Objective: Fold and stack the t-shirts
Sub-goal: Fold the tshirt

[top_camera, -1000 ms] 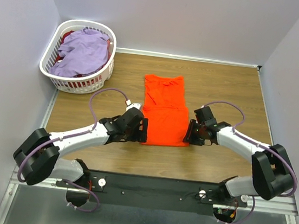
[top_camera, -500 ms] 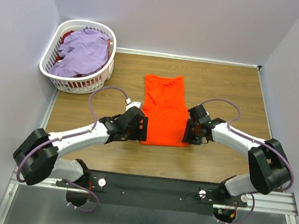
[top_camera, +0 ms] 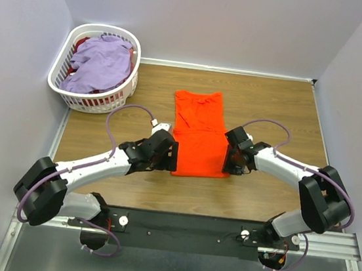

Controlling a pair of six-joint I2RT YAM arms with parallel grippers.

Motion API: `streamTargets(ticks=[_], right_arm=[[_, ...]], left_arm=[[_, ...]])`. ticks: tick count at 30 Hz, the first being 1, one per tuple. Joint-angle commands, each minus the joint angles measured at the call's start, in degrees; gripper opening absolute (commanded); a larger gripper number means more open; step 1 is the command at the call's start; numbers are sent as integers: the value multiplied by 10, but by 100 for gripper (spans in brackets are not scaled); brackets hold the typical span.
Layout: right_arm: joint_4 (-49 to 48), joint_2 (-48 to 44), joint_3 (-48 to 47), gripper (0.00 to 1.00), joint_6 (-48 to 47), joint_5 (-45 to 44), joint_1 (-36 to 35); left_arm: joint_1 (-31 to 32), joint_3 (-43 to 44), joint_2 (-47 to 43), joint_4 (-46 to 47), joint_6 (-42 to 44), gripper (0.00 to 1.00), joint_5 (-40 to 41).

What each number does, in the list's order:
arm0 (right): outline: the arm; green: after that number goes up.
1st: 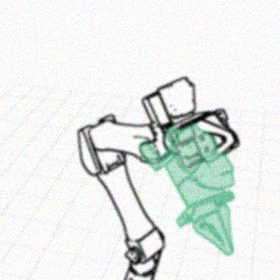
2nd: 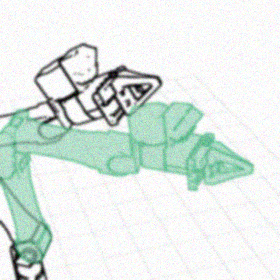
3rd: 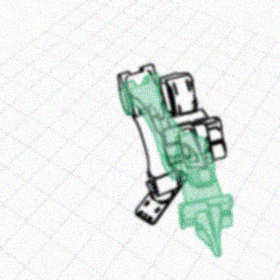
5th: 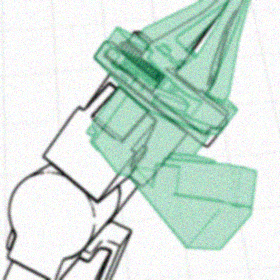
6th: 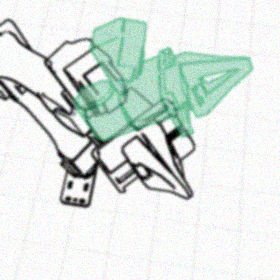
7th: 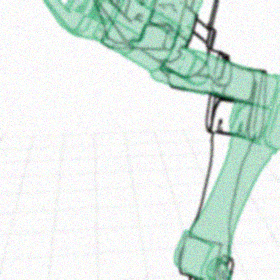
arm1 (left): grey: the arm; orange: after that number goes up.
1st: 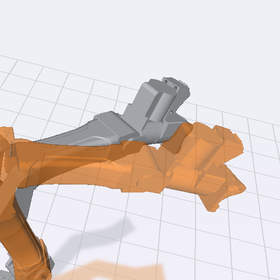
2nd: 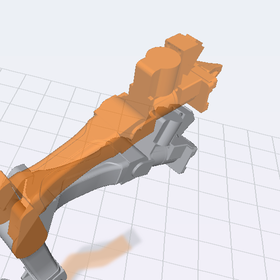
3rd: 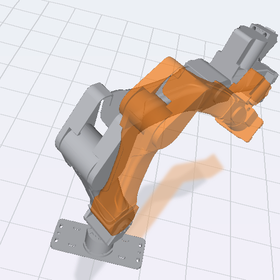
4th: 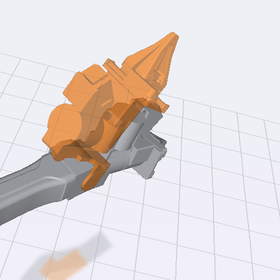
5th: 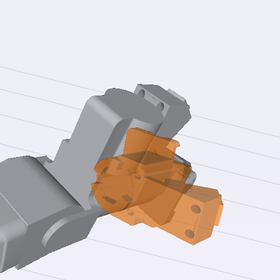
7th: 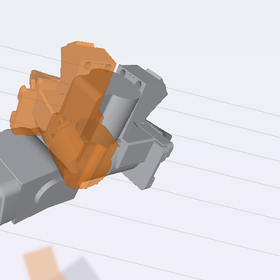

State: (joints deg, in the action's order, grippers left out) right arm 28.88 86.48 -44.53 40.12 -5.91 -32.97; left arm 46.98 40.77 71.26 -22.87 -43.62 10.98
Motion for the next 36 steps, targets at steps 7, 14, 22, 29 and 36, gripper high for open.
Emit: streamTargets(ticks=[7,14,22,29,36], right_arm=[[111,62,25,3,7,-15,-31],[101,71,1,1,18,-9,-76],[79,82,-12,1,16,-7,-116],[63,84,-6,1,8,-2,-123],[45,69,12,1,6,8,-123]], left_arm=[[25,-1,7,-1,-33,89,18],[36,4,34,-20,-65,89,29],[40,40,81,-83,-103,75,101],[43,62,128,-90,-108,68,106],[54,79,171,-118,-112,65,113]])
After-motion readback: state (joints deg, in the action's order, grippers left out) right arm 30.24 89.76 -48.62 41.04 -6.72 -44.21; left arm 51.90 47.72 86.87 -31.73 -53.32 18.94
